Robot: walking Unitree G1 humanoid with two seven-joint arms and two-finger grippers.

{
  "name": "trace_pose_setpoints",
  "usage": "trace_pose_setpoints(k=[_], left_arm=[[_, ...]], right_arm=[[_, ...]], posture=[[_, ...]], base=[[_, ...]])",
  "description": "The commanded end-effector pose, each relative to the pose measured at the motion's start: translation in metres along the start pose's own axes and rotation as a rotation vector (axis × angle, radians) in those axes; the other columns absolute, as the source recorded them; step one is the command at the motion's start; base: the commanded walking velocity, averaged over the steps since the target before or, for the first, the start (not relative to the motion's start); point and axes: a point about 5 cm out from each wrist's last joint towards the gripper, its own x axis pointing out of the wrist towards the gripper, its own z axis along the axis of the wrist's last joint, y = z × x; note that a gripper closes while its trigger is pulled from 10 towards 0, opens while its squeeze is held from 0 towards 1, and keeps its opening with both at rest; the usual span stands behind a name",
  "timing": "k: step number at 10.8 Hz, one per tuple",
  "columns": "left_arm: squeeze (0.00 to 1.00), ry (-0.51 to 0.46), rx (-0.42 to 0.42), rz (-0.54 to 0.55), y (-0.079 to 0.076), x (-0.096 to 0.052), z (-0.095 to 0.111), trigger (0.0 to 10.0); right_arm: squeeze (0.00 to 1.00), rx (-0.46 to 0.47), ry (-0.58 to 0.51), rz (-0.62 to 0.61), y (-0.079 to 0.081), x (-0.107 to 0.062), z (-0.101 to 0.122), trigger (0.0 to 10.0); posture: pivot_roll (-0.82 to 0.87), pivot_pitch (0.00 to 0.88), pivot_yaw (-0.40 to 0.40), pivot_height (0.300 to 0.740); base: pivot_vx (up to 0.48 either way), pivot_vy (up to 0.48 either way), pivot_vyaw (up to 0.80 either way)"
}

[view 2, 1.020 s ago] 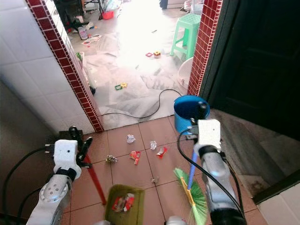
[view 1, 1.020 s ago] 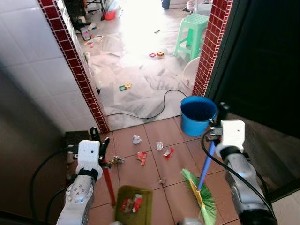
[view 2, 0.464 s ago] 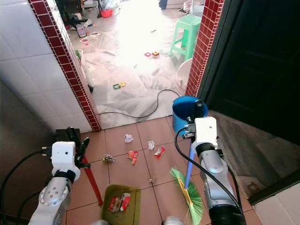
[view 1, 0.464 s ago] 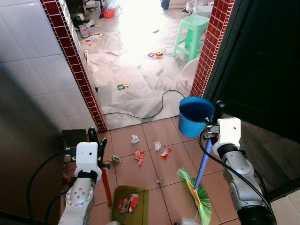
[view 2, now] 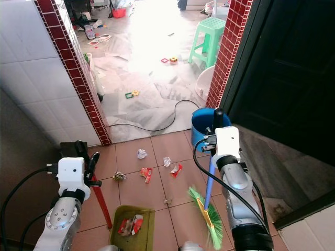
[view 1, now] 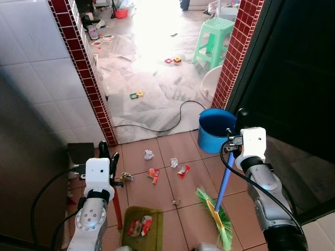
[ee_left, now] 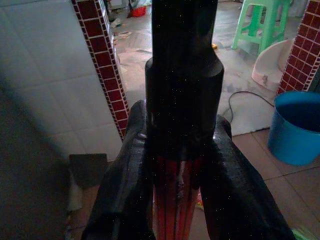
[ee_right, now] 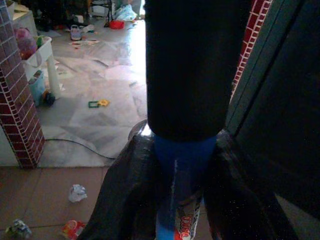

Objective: Sweep floor

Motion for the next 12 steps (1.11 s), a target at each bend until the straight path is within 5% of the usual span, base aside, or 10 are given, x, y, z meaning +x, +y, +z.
trace_pose_setpoints(k=[1,4,12], left_arm=[[0.00,0.069,0.012,0.019,0.003,-0.004,-0.014,10.0],[0.00,0.118,-0.031,0.035,0.006,-0.004,-0.023,10.0],[0.00,0.183,-0.043,0.001,0.007,-0.012,-0.034,10.0]], right_arm=[[0.00,0.018,-0.009,-0.010,0.001,0.000,0.002,10.0],[0.00,0.043,0.053,-0.048,0.002,-0.013,-0.018,10.0],[0.00,0.047,0.086,-0.060,0.002,-0.022,-0.029,10.0]], posture=[[-0.13,0.000,0.022,0.740],[-0.14,0.000,0.032,0.740],[-0.14,0.000,0.049,0.740]], base=[[0.000,0.000,0.00],[0.000,0.000,0.00],[0.000,0.000,0.00]])
